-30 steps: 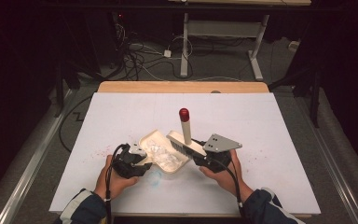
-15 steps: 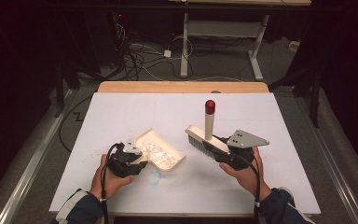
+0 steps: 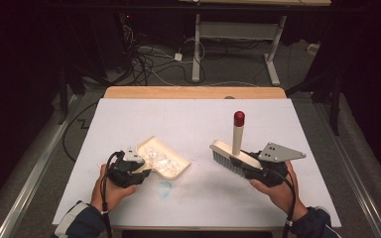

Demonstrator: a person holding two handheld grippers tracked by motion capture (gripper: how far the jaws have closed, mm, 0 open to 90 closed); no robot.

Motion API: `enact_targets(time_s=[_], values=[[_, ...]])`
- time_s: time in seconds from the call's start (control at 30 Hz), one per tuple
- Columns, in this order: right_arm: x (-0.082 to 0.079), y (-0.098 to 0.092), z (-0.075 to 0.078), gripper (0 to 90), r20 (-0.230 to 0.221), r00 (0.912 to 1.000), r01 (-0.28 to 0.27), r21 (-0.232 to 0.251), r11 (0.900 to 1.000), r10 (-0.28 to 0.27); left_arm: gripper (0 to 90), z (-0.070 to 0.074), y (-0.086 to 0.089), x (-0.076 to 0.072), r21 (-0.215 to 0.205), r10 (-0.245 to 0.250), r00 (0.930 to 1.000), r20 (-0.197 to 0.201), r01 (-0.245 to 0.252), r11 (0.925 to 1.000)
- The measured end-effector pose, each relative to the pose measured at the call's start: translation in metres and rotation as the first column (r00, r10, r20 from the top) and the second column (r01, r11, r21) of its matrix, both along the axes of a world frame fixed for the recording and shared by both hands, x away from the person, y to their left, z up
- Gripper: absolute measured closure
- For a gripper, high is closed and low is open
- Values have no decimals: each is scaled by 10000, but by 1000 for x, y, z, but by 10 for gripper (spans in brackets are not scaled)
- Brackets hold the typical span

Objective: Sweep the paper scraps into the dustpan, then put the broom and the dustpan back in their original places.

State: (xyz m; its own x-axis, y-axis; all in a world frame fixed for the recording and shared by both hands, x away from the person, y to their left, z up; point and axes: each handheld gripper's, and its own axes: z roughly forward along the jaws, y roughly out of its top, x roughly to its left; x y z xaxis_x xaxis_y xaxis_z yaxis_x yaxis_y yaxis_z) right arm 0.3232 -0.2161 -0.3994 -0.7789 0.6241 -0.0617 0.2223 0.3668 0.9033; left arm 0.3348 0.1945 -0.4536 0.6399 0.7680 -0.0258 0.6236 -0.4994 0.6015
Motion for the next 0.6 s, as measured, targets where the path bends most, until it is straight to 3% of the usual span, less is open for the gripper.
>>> enact_targets(time_s=[0.6], values=[[-26, -29, 4, 673, -1034, 9936, -444, 46, 9990, 446, 637, -2, 29, 1, -7, 1201, 9927, 130, -1201, 9928]])
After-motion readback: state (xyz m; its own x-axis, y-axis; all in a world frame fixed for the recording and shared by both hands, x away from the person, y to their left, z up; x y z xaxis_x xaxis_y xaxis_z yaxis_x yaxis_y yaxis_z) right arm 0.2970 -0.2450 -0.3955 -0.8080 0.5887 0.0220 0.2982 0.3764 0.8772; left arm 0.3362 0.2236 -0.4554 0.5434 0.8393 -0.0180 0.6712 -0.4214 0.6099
